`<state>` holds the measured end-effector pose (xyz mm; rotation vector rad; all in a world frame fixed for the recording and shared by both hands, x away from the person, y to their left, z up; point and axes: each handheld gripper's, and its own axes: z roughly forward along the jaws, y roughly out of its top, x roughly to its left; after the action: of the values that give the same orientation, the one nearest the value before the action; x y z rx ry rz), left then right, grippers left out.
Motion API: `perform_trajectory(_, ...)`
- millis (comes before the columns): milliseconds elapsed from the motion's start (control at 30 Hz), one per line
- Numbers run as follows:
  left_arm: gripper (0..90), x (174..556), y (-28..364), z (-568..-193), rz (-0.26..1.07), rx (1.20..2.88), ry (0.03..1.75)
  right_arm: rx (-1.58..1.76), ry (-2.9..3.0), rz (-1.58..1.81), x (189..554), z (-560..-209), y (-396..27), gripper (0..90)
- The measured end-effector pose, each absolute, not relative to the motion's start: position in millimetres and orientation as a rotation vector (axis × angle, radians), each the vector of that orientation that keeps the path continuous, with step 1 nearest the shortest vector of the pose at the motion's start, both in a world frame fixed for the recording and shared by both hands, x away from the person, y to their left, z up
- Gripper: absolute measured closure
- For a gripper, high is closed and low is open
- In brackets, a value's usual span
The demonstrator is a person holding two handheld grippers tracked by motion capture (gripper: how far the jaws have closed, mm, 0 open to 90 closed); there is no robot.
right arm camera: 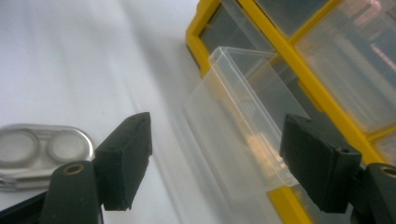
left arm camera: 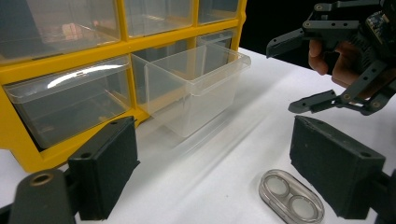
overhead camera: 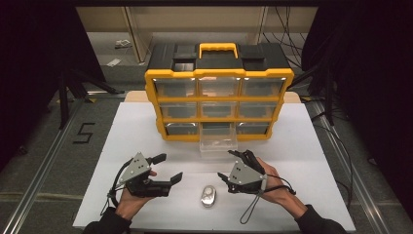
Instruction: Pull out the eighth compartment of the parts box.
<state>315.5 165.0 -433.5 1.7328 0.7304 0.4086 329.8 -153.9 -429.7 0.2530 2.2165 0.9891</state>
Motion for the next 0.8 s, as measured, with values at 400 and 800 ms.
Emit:
perform_trajectory(400,15.0,315.6,164.9,-433.5,0.41,1.734,0.731,0.37,2.3,1.163,332.4,-421.8,-157.1,23.1)
perform_trajectory(800,15.0,315.9,164.8,-433.4,0.411,1.733,0.732,0.424,2.377,1.263,331.4,-419.1,-155.1,20.1)
